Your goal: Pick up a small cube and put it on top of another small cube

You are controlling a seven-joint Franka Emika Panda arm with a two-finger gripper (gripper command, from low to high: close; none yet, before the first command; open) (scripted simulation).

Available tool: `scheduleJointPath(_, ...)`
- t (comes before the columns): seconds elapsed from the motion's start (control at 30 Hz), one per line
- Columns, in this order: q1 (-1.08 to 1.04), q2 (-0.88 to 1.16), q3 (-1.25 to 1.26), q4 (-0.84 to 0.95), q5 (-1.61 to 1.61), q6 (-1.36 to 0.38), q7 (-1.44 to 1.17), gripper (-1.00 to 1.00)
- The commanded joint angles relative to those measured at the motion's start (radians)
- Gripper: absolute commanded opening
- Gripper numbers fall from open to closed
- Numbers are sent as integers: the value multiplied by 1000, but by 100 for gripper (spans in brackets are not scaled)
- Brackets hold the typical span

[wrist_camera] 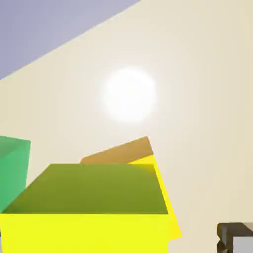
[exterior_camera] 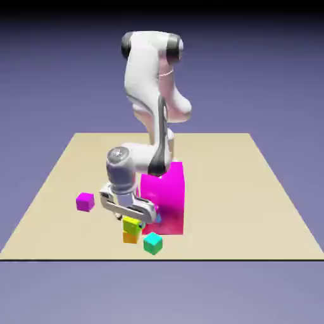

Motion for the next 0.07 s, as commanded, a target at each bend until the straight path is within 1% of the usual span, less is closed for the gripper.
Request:
scheduleJointPath(0.0,2,-36,-5,6,-8,-42,6,100)
scheduleJointPath(0.03,3,-43,-6,7,-10,-50,7,100)
